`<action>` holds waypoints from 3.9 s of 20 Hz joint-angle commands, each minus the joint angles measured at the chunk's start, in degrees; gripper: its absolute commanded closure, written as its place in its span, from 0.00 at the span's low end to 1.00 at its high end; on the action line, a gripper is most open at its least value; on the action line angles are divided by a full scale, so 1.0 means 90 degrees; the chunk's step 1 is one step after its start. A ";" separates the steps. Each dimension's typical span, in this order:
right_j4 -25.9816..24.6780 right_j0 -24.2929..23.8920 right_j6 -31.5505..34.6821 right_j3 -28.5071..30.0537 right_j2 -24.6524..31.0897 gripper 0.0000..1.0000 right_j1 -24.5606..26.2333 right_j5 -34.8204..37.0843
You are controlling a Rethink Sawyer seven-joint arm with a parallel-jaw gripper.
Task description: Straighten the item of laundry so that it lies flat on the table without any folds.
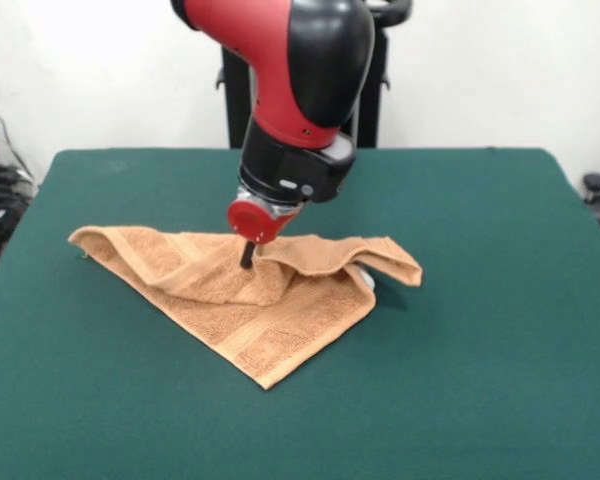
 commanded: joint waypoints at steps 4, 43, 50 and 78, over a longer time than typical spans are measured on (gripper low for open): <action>-0.0385 0.0083 -0.0052 -0.0349 0.0630 1.00 0.0006 0.1125; -0.1397 -0.0728 -0.0355 0.1237 0.1846 1.00 -0.1206 0.0787; -0.1423 -0.0793 -0.0268 0.1575 0.1978 1.00 -0.1369 0.0567; -0.2072 -0.1494 -0.0484 0.2364 0.2487 1.00 -0.1720 0.0190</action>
